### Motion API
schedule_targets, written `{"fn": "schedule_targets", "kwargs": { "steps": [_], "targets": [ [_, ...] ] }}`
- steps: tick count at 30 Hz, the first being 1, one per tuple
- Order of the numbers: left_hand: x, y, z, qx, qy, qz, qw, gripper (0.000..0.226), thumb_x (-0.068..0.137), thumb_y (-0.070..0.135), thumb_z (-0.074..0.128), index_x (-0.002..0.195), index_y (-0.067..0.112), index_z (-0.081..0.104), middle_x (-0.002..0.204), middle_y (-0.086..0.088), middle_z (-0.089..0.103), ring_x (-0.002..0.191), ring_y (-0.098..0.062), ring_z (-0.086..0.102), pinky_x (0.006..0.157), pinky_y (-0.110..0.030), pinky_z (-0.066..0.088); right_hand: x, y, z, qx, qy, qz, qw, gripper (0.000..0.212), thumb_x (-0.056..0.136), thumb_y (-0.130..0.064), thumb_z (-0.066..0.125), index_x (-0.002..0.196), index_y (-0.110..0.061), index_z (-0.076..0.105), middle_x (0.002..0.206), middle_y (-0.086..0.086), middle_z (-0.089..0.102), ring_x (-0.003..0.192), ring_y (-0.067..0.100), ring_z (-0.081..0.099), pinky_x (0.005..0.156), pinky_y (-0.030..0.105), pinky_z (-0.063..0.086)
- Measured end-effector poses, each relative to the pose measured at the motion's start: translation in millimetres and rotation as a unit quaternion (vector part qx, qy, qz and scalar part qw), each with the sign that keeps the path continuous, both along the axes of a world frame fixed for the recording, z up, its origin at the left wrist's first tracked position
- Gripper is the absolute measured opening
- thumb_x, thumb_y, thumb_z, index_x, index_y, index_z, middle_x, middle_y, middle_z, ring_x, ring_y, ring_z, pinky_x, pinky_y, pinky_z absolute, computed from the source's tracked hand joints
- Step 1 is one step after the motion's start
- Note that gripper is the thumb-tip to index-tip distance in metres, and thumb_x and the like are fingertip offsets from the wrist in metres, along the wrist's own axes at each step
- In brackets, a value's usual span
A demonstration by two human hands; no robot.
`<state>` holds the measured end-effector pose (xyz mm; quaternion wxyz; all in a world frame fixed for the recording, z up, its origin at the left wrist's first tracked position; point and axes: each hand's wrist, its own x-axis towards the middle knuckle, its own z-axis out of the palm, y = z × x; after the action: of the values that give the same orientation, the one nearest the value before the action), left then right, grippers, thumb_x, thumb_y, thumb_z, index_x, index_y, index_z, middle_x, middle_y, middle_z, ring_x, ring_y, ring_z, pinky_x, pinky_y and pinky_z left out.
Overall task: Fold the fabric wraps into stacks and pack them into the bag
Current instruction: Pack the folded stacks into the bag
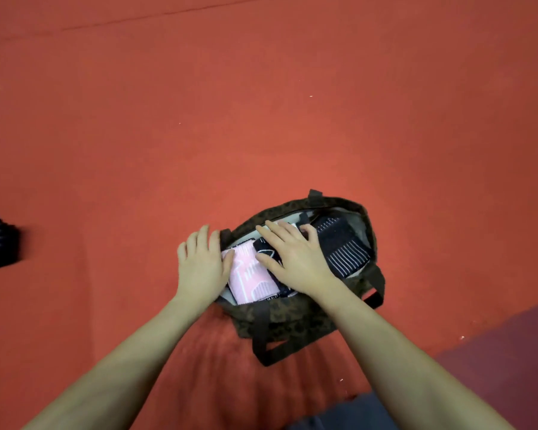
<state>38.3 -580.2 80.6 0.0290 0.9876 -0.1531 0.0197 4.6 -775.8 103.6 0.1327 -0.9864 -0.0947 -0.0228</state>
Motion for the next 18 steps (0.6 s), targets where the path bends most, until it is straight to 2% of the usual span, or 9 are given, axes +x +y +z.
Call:
{"fn": "schedule_targets", "kwargs": {
  "steps": [2,4,7,9,11,14,16,18],
  "targets": [
    [-10,11,-6,0.015,0.032,0.052,0.998,0.056,0.083,0.045,0.037,0.089,-0.003,0.066,0.109,-0.025,0.062,0.093,-0.040,0.059,0.077,-0.044,0.040,-5,11,-12,-0.023,0.043,0.010,0.999,0.068,0.088,-0.066,0.025,0.146,-0.031,0.034,0.154,-0.001,0.030,0.143,0.023,0.025,0.111,0.042,0.005],
    [-18,18,-9,0.016,0.045,0.077,0.996,0.053,0.082,0.042,0.041,0.072,-0.003,0.067,0.092,-0.022,0.065,0.080,-0.038,0.059,0.071,-0.042,0.042,-10,19,-20,-0.043,0.061,0.000,0.997,0.077,0.083,-0.073,0.026,0.148,-0.033,0.029,0.157,0.002,0.020,0.145,0.027,0.015,0.114,0.047,0.001],
    [-25,22,-14,0.008,0.012,0.069,0.997,0.034,0.079,0.027,0.057,0.064,-0.001,0.068,0.079,-0.017,0.063,0.073,-0.037,0.059,0.070,-0.042,0.038,-13,30,-26,-0.068,0.047,-0.032,0.996,0.080,0.080,-0.074,0.033,0.143,-0.026,0.043,0.153,0.011,0.030,0.140,0.035,0.027,0.110,0.050,0.009],
    [-23,24,-9,-0.002,-0.008,0.080,0.997,0.039,0.081,0.028,0.047,0.064,0.000,0.068,0.082,-0.016,0.063,0.078,-0.038,0.060,0.073,-0.041,0.034,-16,34,-26,-0.077,0.022,-0.053,0.995,0.078,0.080,-0.071,0.036,0.139,-0.021,0.049,0.144,0.015,0.043,0.130,0.037,0.037,0.106,0.049,0.017],
    [-18,24,5,-0.025,-0.021,0.079,0.996,0.039,0.080,0.028,0.049,0.061,-0.001,0.067,0.088,-0.018,0.064,0.086,-0.041,0.061,0.077,-0.044,0.043,-22,36,-24,-0.074,-0.013,-0.076,0.994,0.074,0.082,-0.066,0.038,0.134,-0.015,0.053,0.124,0.013,0.054,0.112,0.033,0.045,0.095,0.045,0.026],
    [-12,25,22,-0.036,-0.059,0.061,0.996,0.032,0.076,0.024,0.059,0.058,-0.001,0.066,0.096,-0.019,0.064,0.098,-0.043,0.059,0.082,-0.048,0.041,-28,35,-21,-0.010,-0.055,-0.113,0.992,0.062,0.086,-0.060,0.039,0.117,-0.008,0.056,0.111,0.008,0.057,0.100,0.028,0.050,0.090,0.039,0.029],
    [-8,22,32,-0.033,-0.105,0.047,0.993,0.033,0.078,0.025,0.057,0.058,0.001,0.065,0.101,-0.018,0.064,0.104,-0.041,0.058,0.083,-0.046,0.034,-27,32,-18,0.021,-0.056,-0.110,0.992,0.054,0.090,-0.054,0.037,0.106,-0.008,0.059,0.107,0.006,0.059,0.099,0.029,0.054,0.090,0.037,0.029],
    [-6,18,39,-0.034,-0.145,0.031,0.988,0.034,0.081,0.026,0.055,0.058,0.004,0.065,0.105,-0.015,0.064,0.108,-0.036,0.054,0.083,-0.045,0.030,-25,28,-14,0.028,-0.045,-0.098,0.994,0.054,0.092,-0.050,0.032,0.104,-0.009,0.065,0.106,0.004,0.062,0.101,0.028,0.056,0.091,0.034,0.027]
  ]
}}
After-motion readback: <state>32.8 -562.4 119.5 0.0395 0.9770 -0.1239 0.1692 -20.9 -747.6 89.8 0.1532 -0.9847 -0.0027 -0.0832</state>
